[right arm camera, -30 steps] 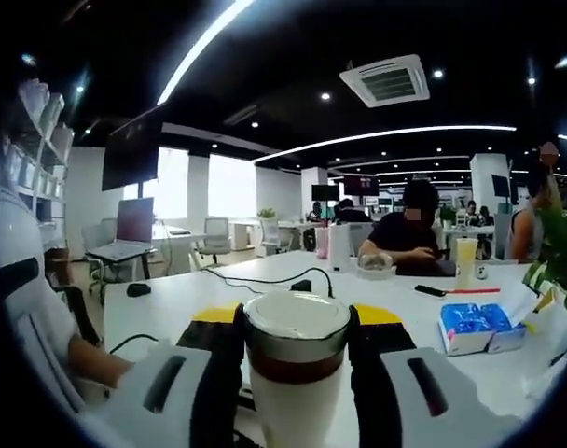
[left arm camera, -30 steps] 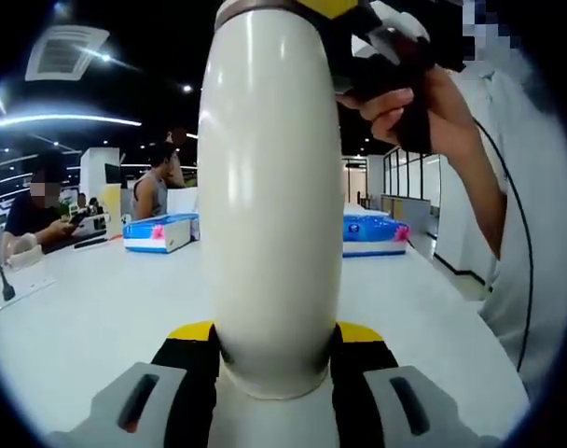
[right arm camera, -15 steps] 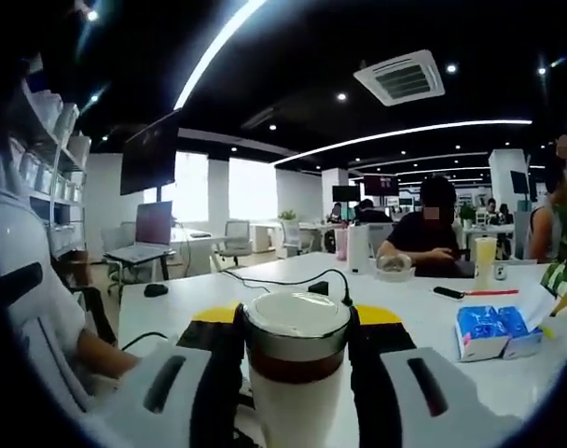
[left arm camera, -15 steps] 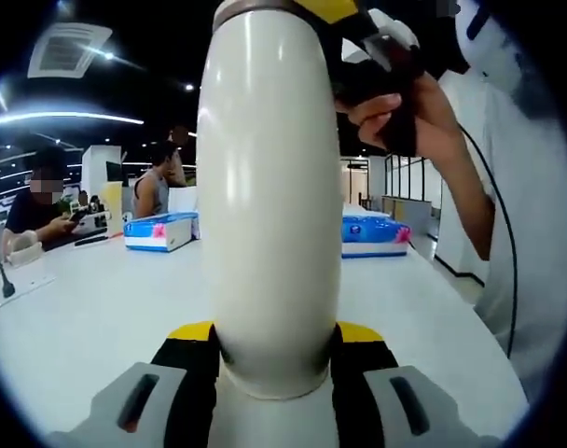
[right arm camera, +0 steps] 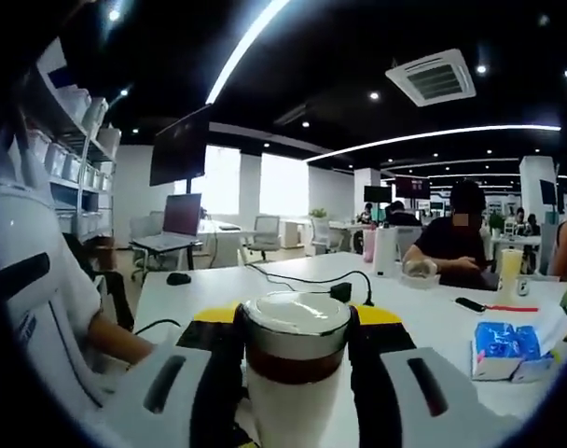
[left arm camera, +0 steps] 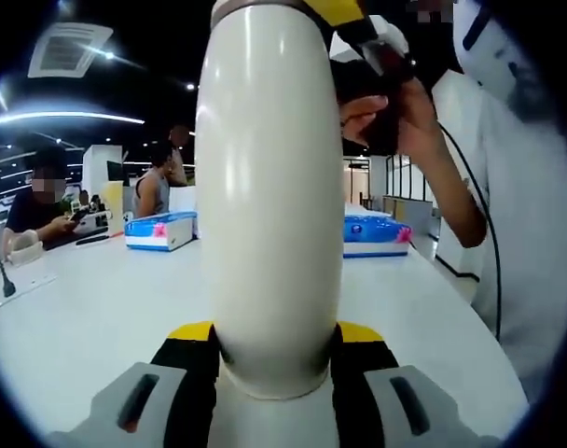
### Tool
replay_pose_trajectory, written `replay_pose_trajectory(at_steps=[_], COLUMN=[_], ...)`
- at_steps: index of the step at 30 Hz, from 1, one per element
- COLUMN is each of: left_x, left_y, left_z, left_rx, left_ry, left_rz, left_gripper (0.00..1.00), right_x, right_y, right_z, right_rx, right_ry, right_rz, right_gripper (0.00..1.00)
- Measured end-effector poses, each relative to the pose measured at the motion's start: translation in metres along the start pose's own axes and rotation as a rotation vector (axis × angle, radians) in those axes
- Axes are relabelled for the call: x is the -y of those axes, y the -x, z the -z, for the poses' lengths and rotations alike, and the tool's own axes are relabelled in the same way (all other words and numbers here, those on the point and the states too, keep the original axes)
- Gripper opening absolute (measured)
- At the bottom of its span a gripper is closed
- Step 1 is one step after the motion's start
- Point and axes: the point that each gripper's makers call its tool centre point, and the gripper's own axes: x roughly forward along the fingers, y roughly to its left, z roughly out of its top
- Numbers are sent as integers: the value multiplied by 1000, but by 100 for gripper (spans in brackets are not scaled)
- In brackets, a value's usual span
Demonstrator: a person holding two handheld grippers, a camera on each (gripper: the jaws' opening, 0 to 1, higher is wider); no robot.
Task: Grasp the water cup twist off the cup lid place the cup lid on the table
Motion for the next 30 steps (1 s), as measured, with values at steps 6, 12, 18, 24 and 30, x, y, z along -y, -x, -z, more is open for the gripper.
replay_pose_trajectory(at_steps=[6, 12, 18, 24, 30], left_x=[0, 0, 1, 1, 1], left_y=[1, 1, 0, -1, -1], left_z=[-1, -1, 0, 0, 0], left_rx=[1, 0, -2, -4, -4], left_ry=[5, 3, -4, -12, -9], left_rz=[-2, -3, -4, -4, -2], left_gripper=[49, 49, 49, 49, 49], right_x=[-2, -4, -6, -11, -14], right_y=[-2, 0, 3, 5, 4], right_z=[0, 0, 1, 0, 0], right_rx=[7, 15, 26, 40, 52], right_ry=[7, -5, 3, 13, 13], right_rz=[-84, -187, -258, -327, -389], right_gripper=[46, 46, 47, 47, 47])
